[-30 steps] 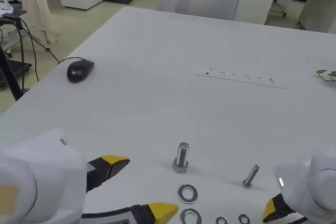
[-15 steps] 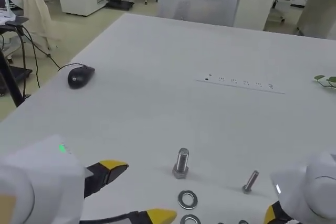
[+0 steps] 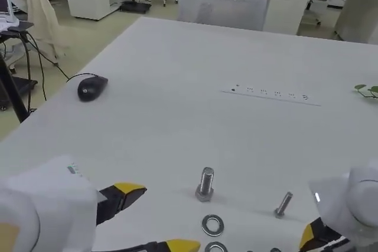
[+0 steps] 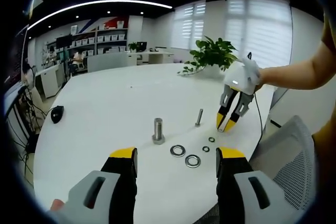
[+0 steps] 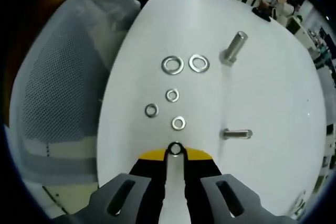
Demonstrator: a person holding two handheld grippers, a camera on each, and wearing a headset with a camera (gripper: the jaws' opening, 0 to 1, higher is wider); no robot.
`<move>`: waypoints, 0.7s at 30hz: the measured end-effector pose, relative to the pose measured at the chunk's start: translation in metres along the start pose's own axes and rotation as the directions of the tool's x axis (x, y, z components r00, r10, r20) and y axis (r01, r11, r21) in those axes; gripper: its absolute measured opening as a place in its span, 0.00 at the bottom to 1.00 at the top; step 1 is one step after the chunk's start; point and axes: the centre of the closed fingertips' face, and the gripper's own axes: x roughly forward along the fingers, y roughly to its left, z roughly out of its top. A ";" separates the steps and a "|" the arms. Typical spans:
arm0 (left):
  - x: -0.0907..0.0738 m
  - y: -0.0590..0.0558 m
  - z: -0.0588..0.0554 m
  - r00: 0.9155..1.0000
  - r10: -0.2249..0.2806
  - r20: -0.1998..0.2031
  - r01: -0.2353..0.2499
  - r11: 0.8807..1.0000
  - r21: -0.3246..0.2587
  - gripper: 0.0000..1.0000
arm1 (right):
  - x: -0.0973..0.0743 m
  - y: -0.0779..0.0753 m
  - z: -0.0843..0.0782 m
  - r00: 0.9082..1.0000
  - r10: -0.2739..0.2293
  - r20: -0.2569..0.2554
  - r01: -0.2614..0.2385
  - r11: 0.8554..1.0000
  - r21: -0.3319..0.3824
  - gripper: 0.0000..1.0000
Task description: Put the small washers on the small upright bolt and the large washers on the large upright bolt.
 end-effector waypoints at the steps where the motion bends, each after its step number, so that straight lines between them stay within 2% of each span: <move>1: 0.000 0.000 0.000 1.000 -0.001 -0.002 0.001 1.000 0.001 0.60 | -0.005 -0.003 0.001 1.000 -0.001 0.003 0.001 1.000 0.010 0.12; 12: 0.002 0.001 0.001 1.000 0.003 0.003 -0.003 1.000 0.017 0.60 | -0.044 -0.036 0.013 0.996 -0.088 0.005 0.088 0.996 -0.007 0.12; 16: 0.001 0.001 0.002 1.000 0.003 0.005 -0.003 1.000 0.015 0.60 | -0.051 -0.045 0.018 0.994 -0.109 0.010 0.109 0.994 -0.009 0.12; 21: 0.002 0.001 0.002 1.000 0.003 0.008 -0.003 1.000 0.012 0.61 | -0.051 -0.056 0.023 0.993 -0.121 0.011 0.121 0.993 -0.010 0.12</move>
